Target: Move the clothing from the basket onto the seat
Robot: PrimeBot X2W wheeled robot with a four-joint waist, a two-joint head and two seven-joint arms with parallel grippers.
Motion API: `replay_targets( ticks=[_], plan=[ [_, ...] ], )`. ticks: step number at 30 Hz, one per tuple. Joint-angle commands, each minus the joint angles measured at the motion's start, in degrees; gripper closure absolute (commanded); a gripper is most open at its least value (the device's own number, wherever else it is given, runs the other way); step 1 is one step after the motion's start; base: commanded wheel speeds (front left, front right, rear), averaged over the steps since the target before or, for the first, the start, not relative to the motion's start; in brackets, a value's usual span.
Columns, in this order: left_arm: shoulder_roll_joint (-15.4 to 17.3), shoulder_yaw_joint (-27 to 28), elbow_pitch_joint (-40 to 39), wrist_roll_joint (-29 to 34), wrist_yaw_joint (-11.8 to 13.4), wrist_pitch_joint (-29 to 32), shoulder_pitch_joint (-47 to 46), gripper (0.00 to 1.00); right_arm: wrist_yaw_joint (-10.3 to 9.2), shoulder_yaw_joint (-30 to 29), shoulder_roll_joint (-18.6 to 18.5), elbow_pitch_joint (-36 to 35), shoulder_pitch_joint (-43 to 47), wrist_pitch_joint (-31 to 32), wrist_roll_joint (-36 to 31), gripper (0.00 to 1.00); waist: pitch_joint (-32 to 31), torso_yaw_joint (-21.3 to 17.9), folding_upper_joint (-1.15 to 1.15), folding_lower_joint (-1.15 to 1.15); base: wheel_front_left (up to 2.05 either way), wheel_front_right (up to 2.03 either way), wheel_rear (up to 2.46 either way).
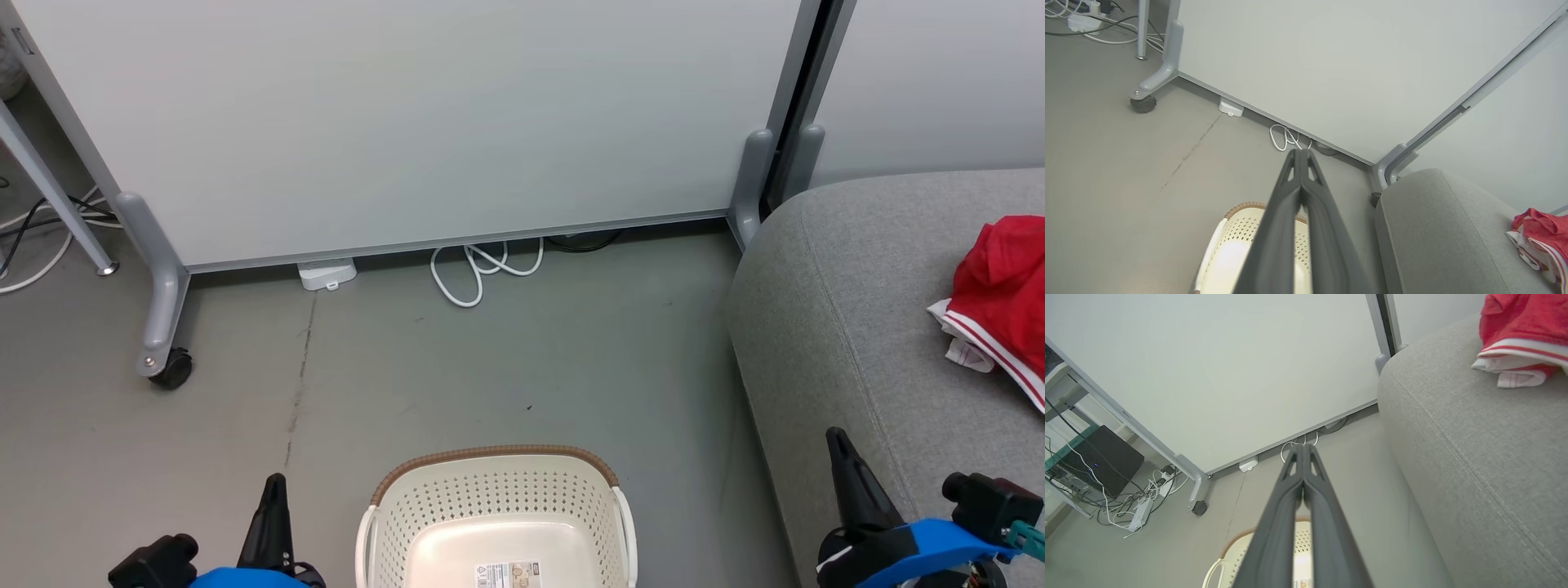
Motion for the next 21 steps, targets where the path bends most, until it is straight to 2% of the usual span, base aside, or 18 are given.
replay_targets(
  ticks=[1, 21],
  plan=[
    [0.1, 0.6, -1.1, -1.7, 0.0, 0.4, -2.0, 1.00, 0.00, -0.3, -0.2, -0.8, -1.8, 0.3, 2.0, 1.00, 0.0, 0.0, 0.00, 0.00, 0.00, 0.00, 0.00],
    [-0.3, 3.0, -3.0, -16.7, -0.1, 4.7, -3.8, 1.00, 0.01, -1.2, -0.2, -0.5, -3.2, 3.0, 19.4, 1.00, 0.0, -0.2, 0.00, -0.01, 0.00, 0.00, 0.00]
  ],
)
